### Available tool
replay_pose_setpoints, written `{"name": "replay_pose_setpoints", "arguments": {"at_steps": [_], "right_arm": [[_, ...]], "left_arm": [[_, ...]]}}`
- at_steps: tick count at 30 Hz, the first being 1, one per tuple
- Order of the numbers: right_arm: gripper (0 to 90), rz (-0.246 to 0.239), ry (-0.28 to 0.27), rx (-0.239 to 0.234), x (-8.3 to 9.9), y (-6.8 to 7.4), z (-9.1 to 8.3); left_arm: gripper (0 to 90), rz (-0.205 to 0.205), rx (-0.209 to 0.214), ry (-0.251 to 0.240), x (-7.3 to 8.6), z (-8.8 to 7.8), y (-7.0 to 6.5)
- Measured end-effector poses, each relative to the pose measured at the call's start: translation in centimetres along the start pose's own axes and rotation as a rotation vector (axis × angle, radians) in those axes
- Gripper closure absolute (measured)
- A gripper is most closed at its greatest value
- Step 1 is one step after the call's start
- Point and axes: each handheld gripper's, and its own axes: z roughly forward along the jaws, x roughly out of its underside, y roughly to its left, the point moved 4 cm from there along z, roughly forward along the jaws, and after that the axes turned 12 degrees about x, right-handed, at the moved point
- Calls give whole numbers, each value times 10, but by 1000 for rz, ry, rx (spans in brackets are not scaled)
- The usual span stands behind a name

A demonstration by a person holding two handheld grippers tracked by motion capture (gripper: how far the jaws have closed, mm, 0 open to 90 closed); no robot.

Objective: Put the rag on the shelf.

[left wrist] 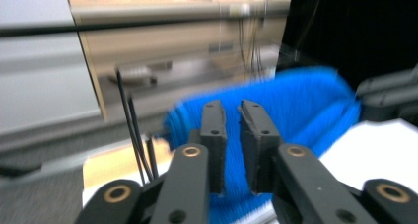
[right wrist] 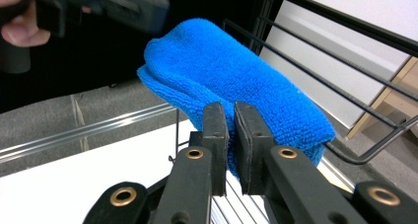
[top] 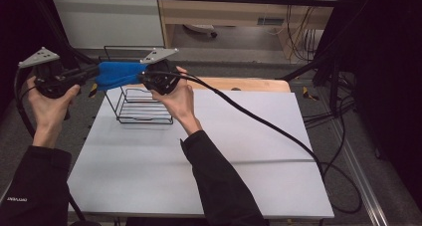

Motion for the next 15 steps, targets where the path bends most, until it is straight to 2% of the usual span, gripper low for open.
{"name": "replay_pose_setpoints", "arguments": {"at_steps": [2, 5, 10, 15], "right_arm": [[838, -3, 9, -1, 2, 0, 1], [830, 13, 13, -11, 4, -1, 2], [805, 52, 14, -27, 11, -6, 2], [725, 61, 3, -31, 12, -7, -1]], "left_arm": [[868, -4, 8, 42, 7, 6, 0], [900, -14, 14, 71, 13, 11, 1], [900, -13, 6, 87, 18, 17, 3], [900, -4, -5, 103, 22, 21, 5]]}}
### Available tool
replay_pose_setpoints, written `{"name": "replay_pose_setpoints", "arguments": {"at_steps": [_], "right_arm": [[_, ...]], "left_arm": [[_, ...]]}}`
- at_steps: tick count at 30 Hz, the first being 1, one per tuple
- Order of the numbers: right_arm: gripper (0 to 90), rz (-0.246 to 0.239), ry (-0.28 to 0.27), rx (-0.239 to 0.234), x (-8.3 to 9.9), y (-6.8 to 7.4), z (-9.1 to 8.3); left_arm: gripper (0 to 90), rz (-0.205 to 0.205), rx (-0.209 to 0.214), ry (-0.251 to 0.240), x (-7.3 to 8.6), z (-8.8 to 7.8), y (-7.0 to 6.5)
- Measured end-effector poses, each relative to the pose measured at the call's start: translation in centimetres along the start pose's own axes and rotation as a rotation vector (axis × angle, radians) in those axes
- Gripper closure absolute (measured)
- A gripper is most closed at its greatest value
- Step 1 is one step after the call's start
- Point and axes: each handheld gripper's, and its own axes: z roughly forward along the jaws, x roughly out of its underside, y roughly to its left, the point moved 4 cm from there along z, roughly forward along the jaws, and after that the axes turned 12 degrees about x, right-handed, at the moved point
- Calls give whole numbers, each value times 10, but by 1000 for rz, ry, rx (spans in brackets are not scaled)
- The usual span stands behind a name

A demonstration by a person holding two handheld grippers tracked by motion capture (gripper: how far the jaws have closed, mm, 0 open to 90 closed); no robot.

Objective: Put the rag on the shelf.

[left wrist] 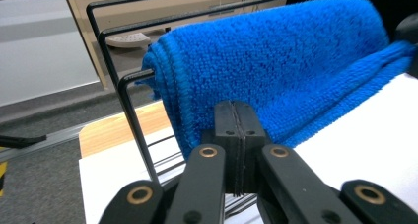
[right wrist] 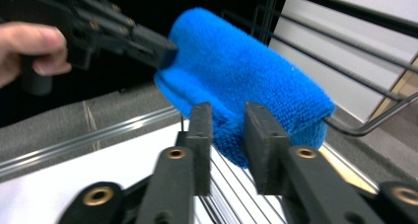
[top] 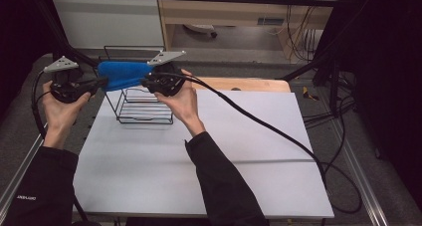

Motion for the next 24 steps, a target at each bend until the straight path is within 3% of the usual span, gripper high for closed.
{"name": "replay_pose_setpoints", "arguments": {"at_steps": [5, 12, 19, 24], "right_arm": [[645, 44, -43, -25, -5, 1, -3], [882, 49, 26, -35, 12, 1, 8], [890, 43, 52, 41, 31, -9, 23], [859, 55, 29, 34, 32, -11, 21]], "left_arm": [[900, 5, -10, 16, 4, 4, 3], [900, 8, -10, 16, 8, 6, 4], [900, 6, -3, 9, 11, 11, 5], [900, 9, 6, 2, 12, 10, 4]]}}
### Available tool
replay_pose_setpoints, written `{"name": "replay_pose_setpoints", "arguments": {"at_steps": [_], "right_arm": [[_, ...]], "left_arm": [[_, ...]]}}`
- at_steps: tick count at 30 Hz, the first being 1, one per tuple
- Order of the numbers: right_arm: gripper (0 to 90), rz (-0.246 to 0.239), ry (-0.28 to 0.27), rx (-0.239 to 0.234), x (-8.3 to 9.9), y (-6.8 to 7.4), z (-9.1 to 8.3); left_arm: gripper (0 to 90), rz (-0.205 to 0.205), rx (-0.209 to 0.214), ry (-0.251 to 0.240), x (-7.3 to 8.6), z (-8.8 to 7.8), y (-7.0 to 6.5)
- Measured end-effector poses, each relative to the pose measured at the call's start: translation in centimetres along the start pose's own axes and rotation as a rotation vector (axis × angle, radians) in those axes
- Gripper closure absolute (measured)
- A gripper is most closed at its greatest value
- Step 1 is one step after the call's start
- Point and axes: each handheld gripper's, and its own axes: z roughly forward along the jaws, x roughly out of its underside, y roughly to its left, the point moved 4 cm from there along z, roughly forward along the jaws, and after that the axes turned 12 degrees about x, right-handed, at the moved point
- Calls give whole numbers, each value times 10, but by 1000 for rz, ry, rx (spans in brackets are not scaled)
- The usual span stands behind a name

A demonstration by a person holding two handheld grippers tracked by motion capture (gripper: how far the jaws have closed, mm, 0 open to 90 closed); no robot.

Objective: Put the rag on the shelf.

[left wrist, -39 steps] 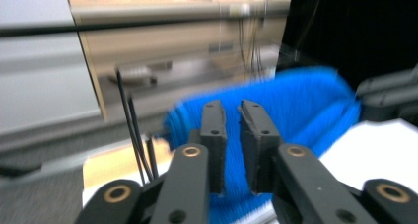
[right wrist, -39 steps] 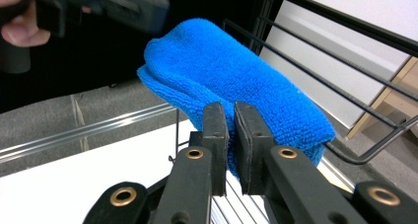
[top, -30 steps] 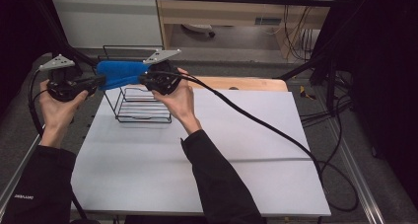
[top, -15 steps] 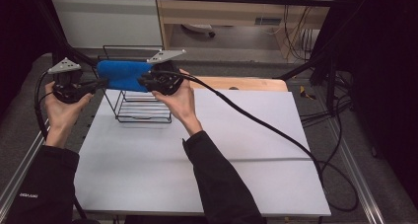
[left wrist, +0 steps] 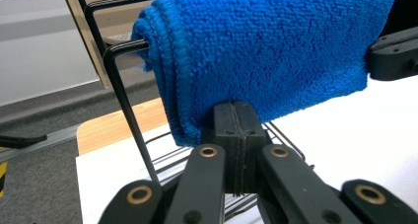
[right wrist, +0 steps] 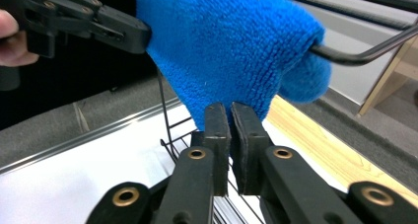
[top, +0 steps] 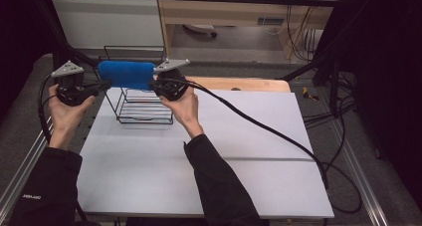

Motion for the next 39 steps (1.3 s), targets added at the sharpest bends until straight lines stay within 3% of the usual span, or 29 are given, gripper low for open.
{"name": "replay_pose_setpoints", "arguments": {"at_steps": [7, 13, 19, 22, 27, 32, 39], "right_arm": [[705, 9, -41, -25, -7, -2, -24], [470, 43, -30, -45, -4, -7, -44], [281, 70, -9, -27, 7, -20, -63], [204, 71, 3, -4, 16, -28, -73], [114, 119, 24, 20, 36, -47, -89], [76, 139, 45, 52, 62, -66, -107], [31, 174, 77, 84, 100, -87, -129]], "left_arm": [[804, -19, 10, -6, 7, -6, -6], [648, -33, 27, 17, 17, -9, -14], [499, -48, 42, 42, 33, -10, -20], [423, -47, 43, 77, 41, -9, -24], [319, -33, 49, 91, 54, -4, -35], [213, -24, 62, 120, 70, 5, -46], [134, -25, 91, 137, 98, 21, -62]]}}
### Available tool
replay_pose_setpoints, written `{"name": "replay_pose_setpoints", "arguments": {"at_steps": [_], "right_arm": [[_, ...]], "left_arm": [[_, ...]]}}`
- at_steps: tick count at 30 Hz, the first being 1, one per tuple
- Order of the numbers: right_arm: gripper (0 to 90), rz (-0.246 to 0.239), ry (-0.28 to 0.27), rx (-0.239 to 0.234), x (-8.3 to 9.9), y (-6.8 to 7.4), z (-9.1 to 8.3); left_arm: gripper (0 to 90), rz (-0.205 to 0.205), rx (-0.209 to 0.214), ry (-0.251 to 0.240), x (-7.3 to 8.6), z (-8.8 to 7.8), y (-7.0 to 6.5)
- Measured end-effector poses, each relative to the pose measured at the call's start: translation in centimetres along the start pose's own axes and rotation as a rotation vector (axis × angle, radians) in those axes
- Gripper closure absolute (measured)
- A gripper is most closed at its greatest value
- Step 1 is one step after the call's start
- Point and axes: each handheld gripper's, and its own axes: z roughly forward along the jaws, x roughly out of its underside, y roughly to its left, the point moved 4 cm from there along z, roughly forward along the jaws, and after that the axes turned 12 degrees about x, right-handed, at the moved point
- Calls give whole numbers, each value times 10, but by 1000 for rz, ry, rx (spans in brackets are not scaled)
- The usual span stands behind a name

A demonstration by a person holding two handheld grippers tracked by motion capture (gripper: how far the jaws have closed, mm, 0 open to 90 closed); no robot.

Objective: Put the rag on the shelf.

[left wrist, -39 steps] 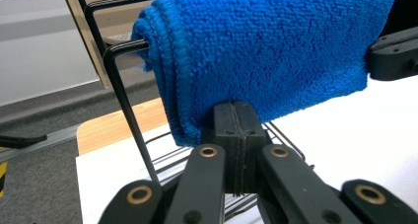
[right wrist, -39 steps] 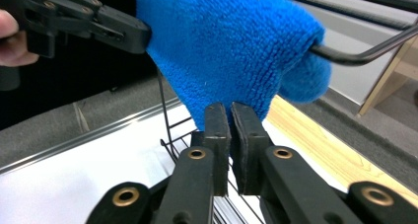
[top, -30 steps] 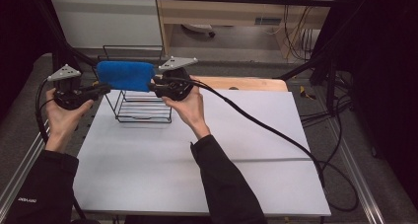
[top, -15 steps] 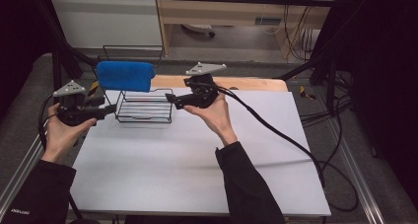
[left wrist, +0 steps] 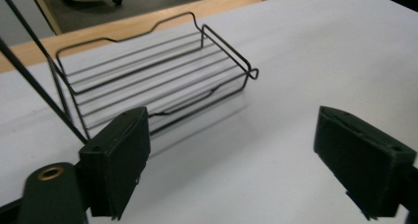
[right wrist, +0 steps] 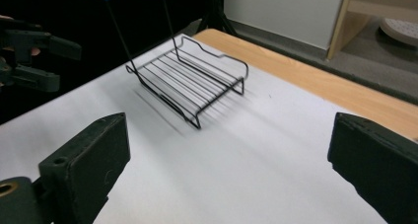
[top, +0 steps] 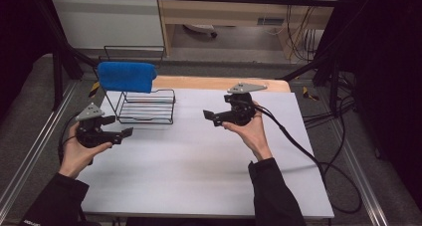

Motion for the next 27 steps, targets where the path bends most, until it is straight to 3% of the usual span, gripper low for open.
{"name": "replay_pose_setpoints", "arguments": {"at_steps": [9, 17, 21, 27], "right_arm": [[7, 35, 60, 22, 57, -27, -15], [7, 28, 101, 35, 101, -49, -33], [8, 44, 122, 54, 123, -60, -43], [7, 73, 150, 73, 155, -75, -56]], "left_arm": [[102, -6, 24, 26, 33, 22, -13], [102, -22, 61, 43, 62, 32, -18], [103, -3, 64, 63, 70, 34, -19], [104, -6, 63, 72, 79, 36, -19]]}}
